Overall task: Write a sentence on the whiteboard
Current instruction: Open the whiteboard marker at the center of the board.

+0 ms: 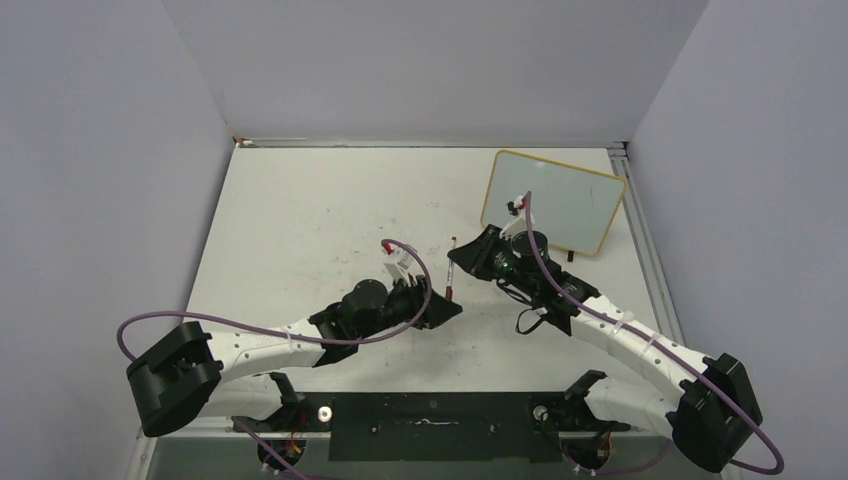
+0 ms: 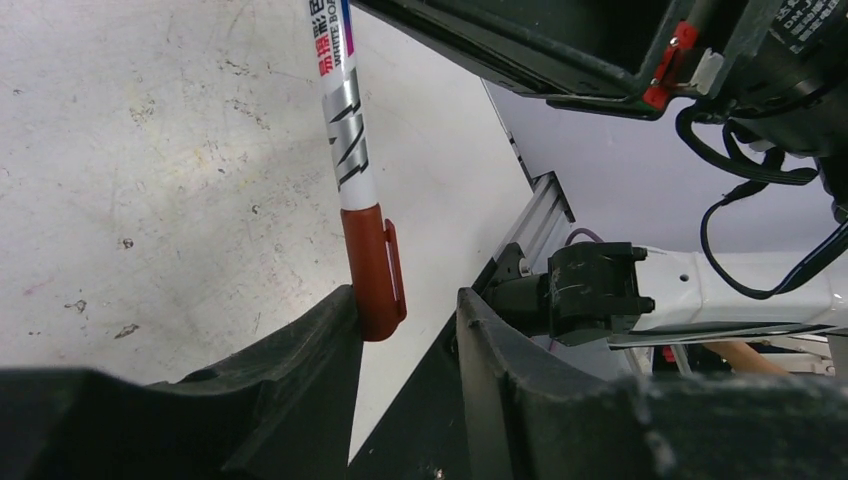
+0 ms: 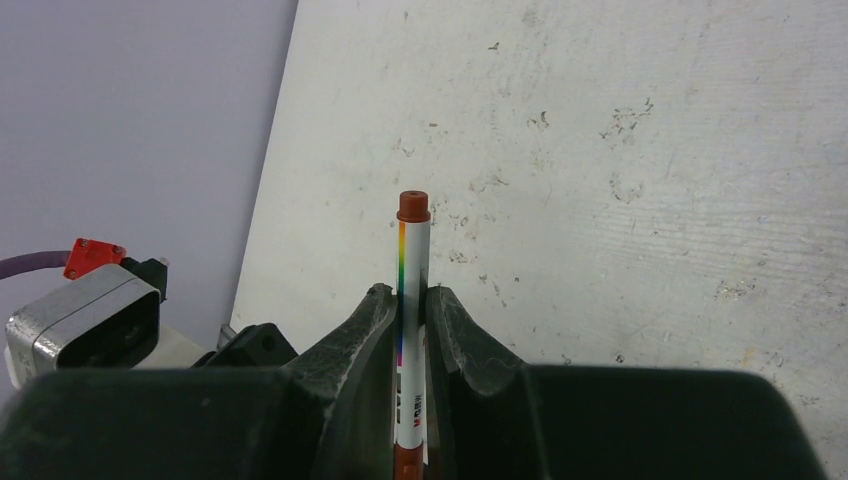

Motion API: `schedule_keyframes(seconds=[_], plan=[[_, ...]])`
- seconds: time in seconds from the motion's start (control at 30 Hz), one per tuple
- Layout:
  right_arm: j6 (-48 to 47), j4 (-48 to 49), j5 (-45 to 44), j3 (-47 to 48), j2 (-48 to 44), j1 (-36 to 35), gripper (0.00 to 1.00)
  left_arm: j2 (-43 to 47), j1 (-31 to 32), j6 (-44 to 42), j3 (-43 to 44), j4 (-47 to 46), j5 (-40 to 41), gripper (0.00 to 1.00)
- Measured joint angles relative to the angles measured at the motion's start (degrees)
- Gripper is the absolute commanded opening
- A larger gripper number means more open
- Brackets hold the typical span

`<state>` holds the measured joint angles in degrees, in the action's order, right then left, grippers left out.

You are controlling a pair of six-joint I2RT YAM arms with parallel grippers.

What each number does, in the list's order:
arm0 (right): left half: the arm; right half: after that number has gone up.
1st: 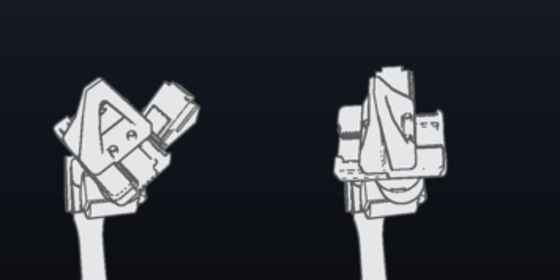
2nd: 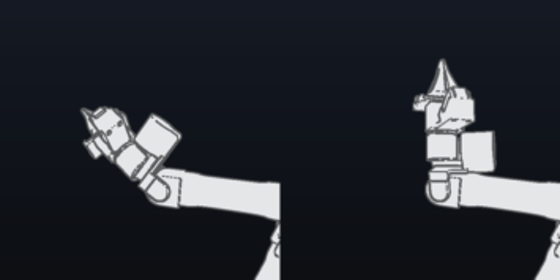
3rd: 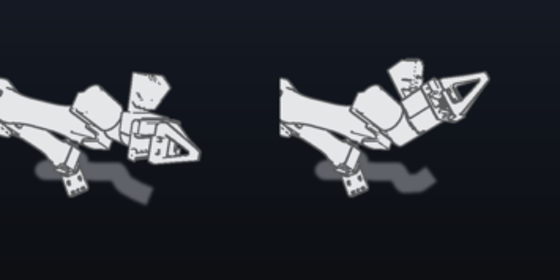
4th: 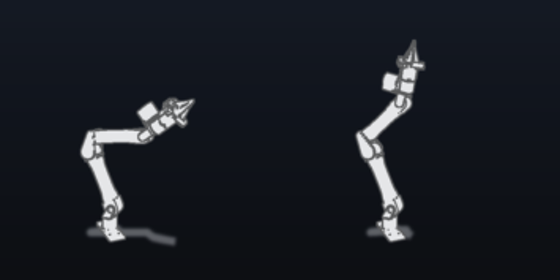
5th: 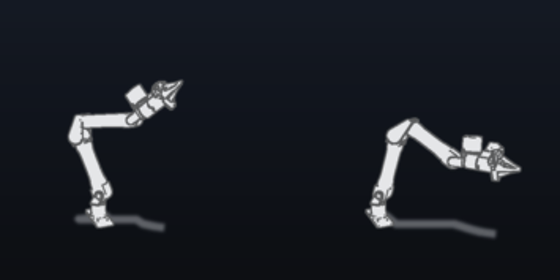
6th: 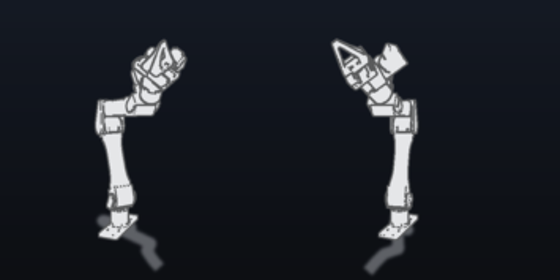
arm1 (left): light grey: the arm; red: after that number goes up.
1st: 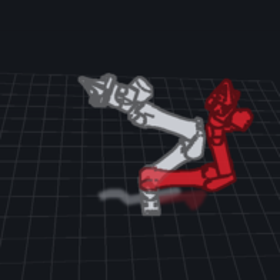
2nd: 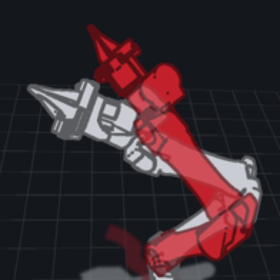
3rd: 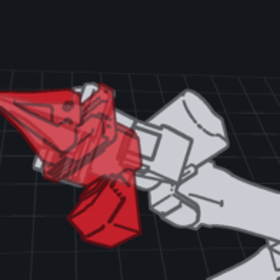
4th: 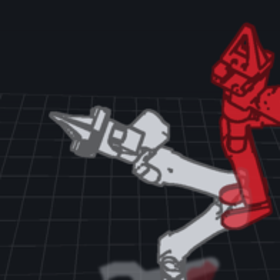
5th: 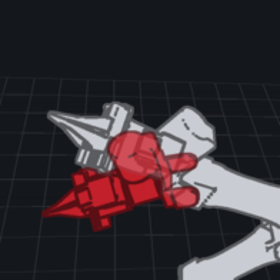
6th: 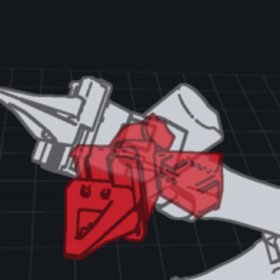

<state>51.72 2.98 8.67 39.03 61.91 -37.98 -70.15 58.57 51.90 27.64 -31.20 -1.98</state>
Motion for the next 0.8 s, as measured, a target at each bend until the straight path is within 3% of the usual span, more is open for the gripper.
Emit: schedule_keyframes(seconds=[0.07,0.27,0.47,0.67,0.8], plan=[[0.0,0.3,0.4,-0.2,-0.2,0.0,0.05,0.0,0.0,0.1,-0.2,-0.3,0.0,0.33],[0.4,1.0,1.4,-1.7,-1.7,0.0,0.08,-0.3,-0.1,0.3,-0.2,-0.3,0.2,0.0],[-0.6,0.2,2.3,-1.8,-3.5,0.0,0.71,0.5,-2.3,-0.7,-0.2,1.7,-0.6,0.0],[-6.9,-9.3,4.2,3.2,-2.8,1.4,0.89,6.9,-14.3,-6.4,2.3,17.3,-6.3,0.0],[-11.1,-11.2,15.1,6.8,-1.4,11.7,0.96,11.1,-18.5,-16.7,10.8,34.3,-12.6,0.0]])
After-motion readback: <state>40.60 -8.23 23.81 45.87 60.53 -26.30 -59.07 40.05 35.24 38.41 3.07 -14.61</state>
